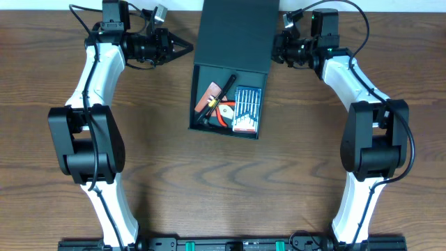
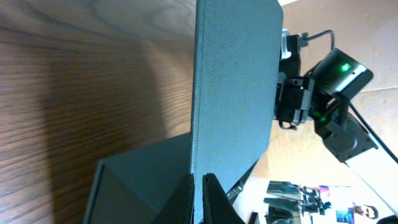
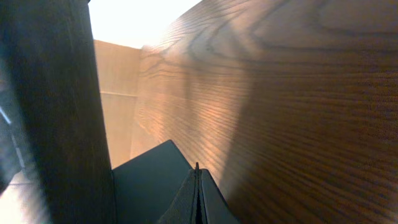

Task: Pack container

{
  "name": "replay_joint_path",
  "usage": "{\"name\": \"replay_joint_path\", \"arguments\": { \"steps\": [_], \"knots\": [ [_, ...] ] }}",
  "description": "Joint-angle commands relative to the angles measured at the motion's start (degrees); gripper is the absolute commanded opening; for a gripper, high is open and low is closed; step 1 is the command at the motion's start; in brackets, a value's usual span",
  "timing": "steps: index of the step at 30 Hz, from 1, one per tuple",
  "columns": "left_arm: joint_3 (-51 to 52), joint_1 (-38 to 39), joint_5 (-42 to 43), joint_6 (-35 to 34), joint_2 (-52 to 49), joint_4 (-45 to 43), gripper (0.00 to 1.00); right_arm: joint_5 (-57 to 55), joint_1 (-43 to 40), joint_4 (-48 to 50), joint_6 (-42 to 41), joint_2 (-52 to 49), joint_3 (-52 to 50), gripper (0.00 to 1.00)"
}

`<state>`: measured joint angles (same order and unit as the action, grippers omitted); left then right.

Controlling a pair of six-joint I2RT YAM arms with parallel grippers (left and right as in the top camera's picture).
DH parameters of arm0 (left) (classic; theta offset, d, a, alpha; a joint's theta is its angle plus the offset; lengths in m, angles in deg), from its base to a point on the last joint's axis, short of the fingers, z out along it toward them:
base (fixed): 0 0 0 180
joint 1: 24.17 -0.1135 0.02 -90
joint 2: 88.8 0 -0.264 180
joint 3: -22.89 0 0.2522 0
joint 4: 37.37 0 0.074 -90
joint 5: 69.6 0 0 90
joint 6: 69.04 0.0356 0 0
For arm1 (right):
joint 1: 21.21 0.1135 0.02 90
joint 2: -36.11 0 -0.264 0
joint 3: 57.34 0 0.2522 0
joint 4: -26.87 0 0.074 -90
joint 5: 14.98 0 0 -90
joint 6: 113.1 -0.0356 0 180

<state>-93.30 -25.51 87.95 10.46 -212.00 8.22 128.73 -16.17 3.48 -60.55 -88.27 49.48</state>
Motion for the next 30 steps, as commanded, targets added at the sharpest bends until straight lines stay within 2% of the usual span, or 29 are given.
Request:
{"name": "replay_joint_path", "arguments": {
  "steps": [1, 15, 20, 26, 30],
  "knots": [
    [0.00, -0.04, -1.88, 0.61, 0.70, -0.48, 0.06, -2.10, 0.52, -0.96, 2.71, 1.42, 1.01, 0.01],
    [0.00, -0.15, -4.37, 0.61, 0.33, -1.14, 0.06, -4.50, 0.92, -3.58, 4.79, 1.42, 1.01, 0.01],
    [0.00, -1.57, -8.66, 0.57, -0.61, -1.11, 0.06, -8.46, 0.94, -4.57, 4.72, 1.40, 1.01, 0.01],
    [-0.02, -3.39, -8.39, -1.03, -4.96, -1.07, 0.06, -12.35, 1.14, -4.48, 3.93, -0.39, 1.01, 0.02],
    [0.00, -3.41, -4.87, -1.22, -9.27, -0.87, 0.06, -11.87, 1.84, -4.52, 3.17, -3.02, 1.01, 0.02]
  ]
}}
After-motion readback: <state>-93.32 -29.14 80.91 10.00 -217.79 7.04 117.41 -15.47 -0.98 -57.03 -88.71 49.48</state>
